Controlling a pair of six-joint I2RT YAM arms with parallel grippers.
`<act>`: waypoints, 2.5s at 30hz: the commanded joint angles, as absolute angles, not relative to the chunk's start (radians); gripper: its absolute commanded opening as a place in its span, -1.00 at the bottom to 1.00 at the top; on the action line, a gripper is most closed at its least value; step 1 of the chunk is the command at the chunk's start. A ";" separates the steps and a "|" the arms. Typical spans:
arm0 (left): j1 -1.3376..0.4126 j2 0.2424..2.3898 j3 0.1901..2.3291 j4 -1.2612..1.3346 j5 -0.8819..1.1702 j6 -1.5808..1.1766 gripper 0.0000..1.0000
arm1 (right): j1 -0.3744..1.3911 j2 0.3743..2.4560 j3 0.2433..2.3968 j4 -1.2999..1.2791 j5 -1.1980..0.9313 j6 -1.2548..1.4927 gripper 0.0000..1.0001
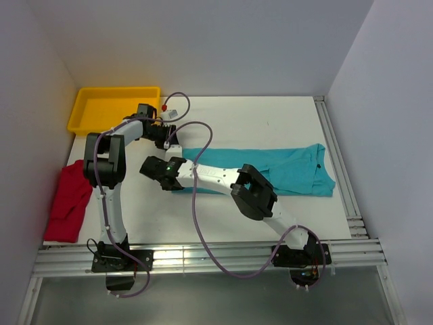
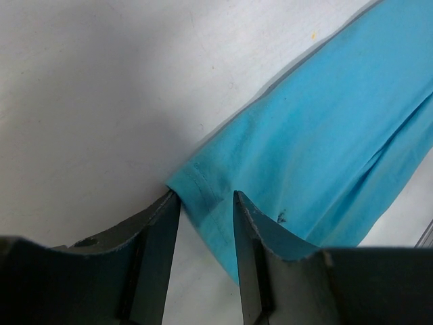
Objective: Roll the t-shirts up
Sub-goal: Roll the tshirt
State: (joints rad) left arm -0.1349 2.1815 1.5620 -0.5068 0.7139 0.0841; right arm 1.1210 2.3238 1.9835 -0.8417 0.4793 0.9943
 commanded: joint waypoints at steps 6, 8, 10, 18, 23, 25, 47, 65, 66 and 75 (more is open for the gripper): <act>-0.141 2.229 1.566 -0.526 0.680 0.092 -0.16 | 1.140 2.347 2.029 -0.856 0.517 0.993 -0.26; -0.143 2.229 1.566 -0.526 0.677 0.094 -0.16 | 1.141 2.355 2.036 -0.854 0.515 0.988 -0.28; -0.143 2.232 1.568 -0.529 0.678 0.094 -0.16 | 1.143 2.364 2.043 -0.859 0.514 0.988 -0.32; -0.143 2.237 1.571 -0.531 0.681 0.094 -0.14 | 1.143 2.402 2.075 -0.882 0.511 0.986 -0.34; -0.143 2.232 1.569 -0.532 0.696 0.092 -0.07 | 1.143 2.401 2.069 -0.893 0.506 0.992 -0.34; -0.143 2.238 1.575 -0.538 0.699 0.089 -0.10 | 1.144 2.399 2.062 -0.888 0.500 0.994 -0.34; -0.143 2.273 1.629 -0.578 0.641 0.061 -0.77 | 1.131 2.428 2.043 -0.882 0.454 0.962 -0.67; -0.115 2.224 1.577 -0.551 0.477 0.031 -0.99 | 1.157 2.390 2.039 -0.784 0.362 0.920 -1.00; -0.103 2.221 1.574 -0.551 0.476 0.031 -0.99 | 1.158 2.393 2.046 -0.779 0.345 0.917 -1.00; -0.045 2.184 1.522 -0.551 0.459 0.060 -0.99 | 1.169 2.418 2.098 -0.735 0.275 0.913 -1.00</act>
State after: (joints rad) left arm -0.0776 2.1822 1.5665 -0.5358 0.6140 0.0071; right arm 1.1454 2.3951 2.0384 -0.7826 0.3450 0.9104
